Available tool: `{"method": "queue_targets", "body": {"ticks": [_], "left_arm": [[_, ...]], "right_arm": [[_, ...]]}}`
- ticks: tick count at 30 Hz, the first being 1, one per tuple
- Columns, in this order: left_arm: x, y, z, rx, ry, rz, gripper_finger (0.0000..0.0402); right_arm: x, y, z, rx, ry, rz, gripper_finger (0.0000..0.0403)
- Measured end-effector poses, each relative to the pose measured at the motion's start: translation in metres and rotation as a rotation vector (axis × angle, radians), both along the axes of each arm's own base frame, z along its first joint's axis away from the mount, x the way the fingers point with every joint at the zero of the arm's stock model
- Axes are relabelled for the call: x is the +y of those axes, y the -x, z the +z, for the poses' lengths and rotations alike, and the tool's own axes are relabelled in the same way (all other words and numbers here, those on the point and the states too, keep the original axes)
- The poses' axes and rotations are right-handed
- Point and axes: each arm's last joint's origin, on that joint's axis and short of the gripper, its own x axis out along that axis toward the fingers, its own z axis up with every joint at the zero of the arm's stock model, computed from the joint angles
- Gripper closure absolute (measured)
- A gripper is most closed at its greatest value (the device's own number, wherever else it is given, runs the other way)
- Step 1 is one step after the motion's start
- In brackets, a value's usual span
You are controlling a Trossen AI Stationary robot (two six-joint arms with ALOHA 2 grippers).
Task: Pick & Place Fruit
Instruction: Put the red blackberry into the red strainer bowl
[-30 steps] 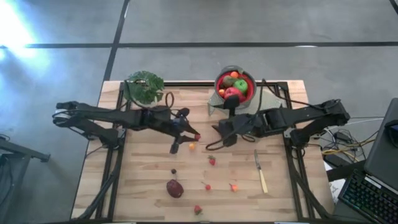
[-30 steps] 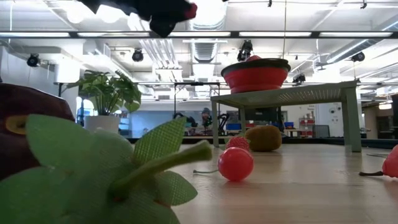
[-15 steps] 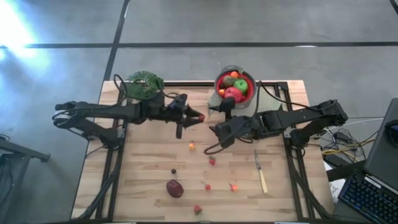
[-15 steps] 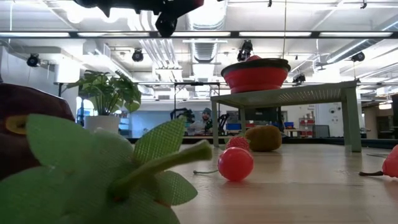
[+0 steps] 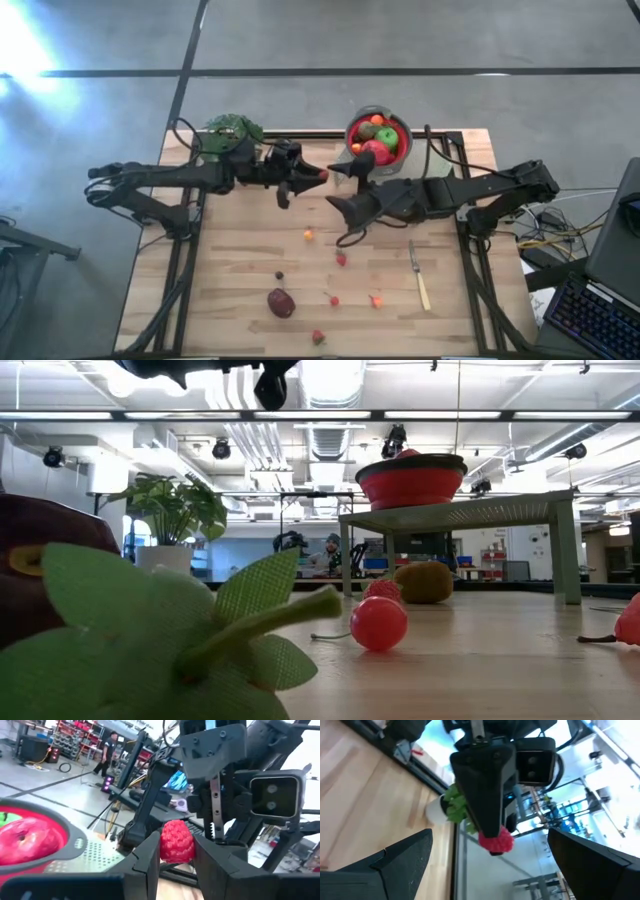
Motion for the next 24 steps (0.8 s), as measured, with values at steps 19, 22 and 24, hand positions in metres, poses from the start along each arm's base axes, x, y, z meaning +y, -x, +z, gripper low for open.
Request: {"method": "queue_targets", "body": {"ticks": [19, 22, 24], "left_arm": [[0.001, -0.012, 0.020, -0.075, -0.050, -0.032, 0.0294], [0.002, -0.019, 0.016, -0.058, -0.043, -0.042, 0.0294], [0.002, -0.021, 0.016, -0.056, -0.043, -0.046, 0.0294]], "right_arm": [[-0.014, -0.004, 0.008, -0.082, 0.004, -0.038, 0.0120], [-0.013, -0.004, 0.009, -0.081, 0.006, -0.036, 0.0147], [-0.013, -0.004, 0.008, -0.076, 0.007, -0.036, 0.0164]]}}
